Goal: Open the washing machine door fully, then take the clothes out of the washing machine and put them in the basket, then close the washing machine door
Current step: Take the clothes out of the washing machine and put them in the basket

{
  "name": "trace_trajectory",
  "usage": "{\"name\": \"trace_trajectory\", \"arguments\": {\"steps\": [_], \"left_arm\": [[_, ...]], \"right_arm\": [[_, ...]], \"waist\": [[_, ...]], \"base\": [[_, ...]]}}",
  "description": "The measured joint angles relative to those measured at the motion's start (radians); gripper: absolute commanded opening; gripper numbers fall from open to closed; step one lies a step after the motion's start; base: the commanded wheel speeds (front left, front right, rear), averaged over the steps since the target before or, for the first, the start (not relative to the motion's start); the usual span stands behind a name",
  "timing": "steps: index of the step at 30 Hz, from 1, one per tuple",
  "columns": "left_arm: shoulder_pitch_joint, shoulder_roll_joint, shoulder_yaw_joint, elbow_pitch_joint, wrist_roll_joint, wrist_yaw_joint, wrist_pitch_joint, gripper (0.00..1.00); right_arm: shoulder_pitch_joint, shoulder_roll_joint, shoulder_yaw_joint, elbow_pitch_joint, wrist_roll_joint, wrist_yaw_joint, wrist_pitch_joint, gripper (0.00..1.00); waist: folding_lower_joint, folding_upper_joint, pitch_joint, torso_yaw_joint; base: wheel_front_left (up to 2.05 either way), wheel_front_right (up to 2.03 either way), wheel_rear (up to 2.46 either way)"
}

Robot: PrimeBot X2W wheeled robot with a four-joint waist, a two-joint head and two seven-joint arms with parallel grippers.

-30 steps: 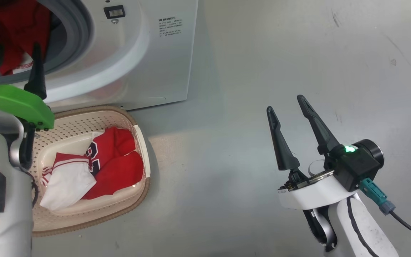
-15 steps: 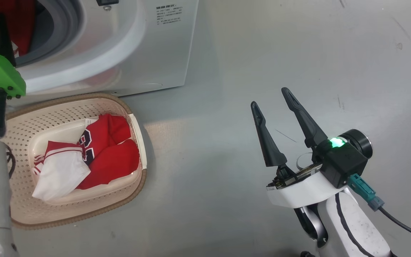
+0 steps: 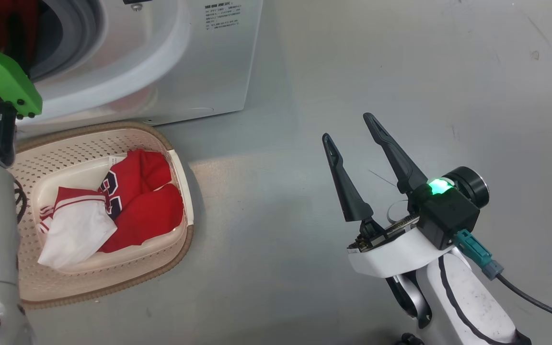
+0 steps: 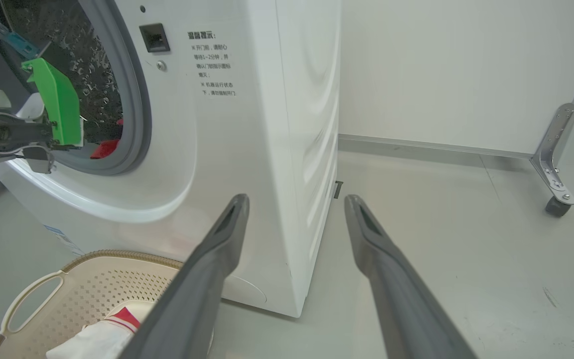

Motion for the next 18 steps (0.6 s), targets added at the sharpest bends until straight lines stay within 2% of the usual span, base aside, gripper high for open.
{"name": "trace_trajectory", "arguments": {"steps": [11,12,13,14,18], "left_arm": [[-0.053,0.0,-0.021,0.069,0.0,-0.012,-0.004,1.0],[-0.056,0.0,-0.023,0.076,0.0,-0.013,-0.005,0.52],[-0.059,0.0,-0.024,0.082,0.0,-0.013,-0.005,0.19],[-0.062,0.0,-0.026,0.089,0.0,-0.015,-0.005,0.0],[-0.069,0.0,-0.031,0.112,0.0,-0.021,-0.026,0.0]], "right_arm": [[-0.003,-0.002,0.018,0.008,0.001,-0.017,0.0,1.0],[-0.003,-0.002,0.018,0.008,0.001,-0.017,0.0,1.0],[-0.004,-0.002,0.019,0.01,0.001,-0.017,0.0,1.0],[-0.006,-0.002,0.019,0.011,0.002,-0.018,0.0,1.0],[-0.016,-0.002,0.016,0.016,0.002,-0.026,0.0,1.0]], "waist": [[0.0,0.0,0.004,-0.015],[0.0,0.0,0.004,-0.017],[0.0,0.0,0.005,-0.018],[0.0,0.0,0.005,-0.019],[0.0,0.0,0.005,-0.019]], "base": [[0.0,0.0,0.0],[0.0,0.0,0.0],[0.0,0.0,0.0],[0.0,0.0,0.0],[0.0,0.0,0.0]]}}
